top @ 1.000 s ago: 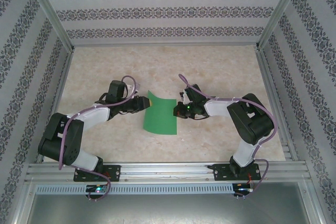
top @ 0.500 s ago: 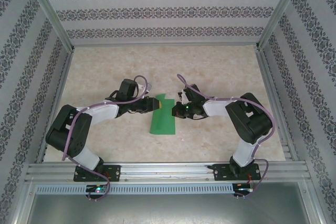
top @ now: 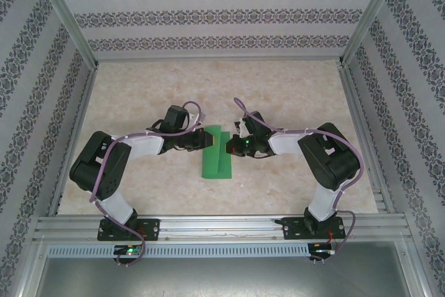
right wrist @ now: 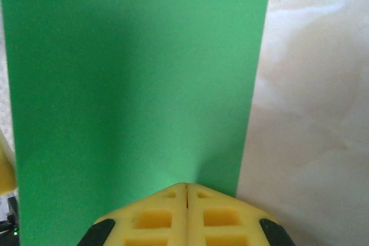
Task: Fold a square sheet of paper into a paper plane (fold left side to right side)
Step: First fold in half a square sheet of paper at the center of the table.
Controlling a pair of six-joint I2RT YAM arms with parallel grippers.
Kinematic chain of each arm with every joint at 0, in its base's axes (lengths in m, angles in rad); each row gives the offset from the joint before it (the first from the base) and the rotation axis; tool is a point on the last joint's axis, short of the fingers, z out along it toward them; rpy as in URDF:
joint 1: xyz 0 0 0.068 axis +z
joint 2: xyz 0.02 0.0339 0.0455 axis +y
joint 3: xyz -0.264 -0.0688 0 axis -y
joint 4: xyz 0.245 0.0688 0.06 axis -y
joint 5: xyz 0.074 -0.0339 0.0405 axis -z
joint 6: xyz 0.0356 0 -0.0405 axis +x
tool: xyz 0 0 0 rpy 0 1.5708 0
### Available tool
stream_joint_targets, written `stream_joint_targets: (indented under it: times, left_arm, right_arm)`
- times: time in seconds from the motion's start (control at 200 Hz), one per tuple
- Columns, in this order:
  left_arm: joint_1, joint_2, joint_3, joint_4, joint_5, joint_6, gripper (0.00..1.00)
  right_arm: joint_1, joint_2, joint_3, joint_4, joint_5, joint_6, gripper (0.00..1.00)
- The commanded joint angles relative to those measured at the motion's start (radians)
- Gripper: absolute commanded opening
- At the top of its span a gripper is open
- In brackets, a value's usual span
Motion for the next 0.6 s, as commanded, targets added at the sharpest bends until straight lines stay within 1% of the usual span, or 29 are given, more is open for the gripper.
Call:
stream_joint_targets:
  times: [0.0,0.07,0.21,0.285,0.395,0.46,0.535,0.595]
  left_arm:
    - [-0.016,0.012,0.029,0.013,-0.023,0.010,0.09]
    - [-0.017,0.014,0.029,0.012,-0.024,0.012,0.06]
    - [-0.017,0.008,0.024,0.008,-0.029,0.014,0.04]
    - [-0.018,0.006,0.024,0.009,-0.030,0.014,0.03]
    - [-0.018,0.004,0.021,0.014,-0.030,0.012,0.02]
    - [-0.018,0.004,0.020,0.016,-0.032,0.011,0.02]
    - [-0.020,0.003,0.018,0.018,-0.032,0.010,0.02]
    - [-0.019,0.005,0.016,0.021,-0.033,0.008,0.02]
  right_arm:
    - [0.008,-0.031,-0.021,0.051,-0.030,0.021,0.00]
    - [0.000,-0.055,-0.028,0.054,-0.034,0.021,0.00]
    - [-0.039,-0.140,-0.072,0.049,-0.033,0.015,0.08]
    - [-0.059,-0.184,-0.098,0.061,-0.056,0.020,0.16]
    - [-0.062,-0.223,-0.110,0.065,-0.103,0.026,0.32]
    - [-0.060,-0.226,-0.119,0.097,-0.130,0.049,0.40]
    - [-0.051,-0.218,-0.131,0.154,-0.152,0.086,0.46]
    - [-0.042,-0.201,-0.131,0.184,-0.159,0.106,0.49]
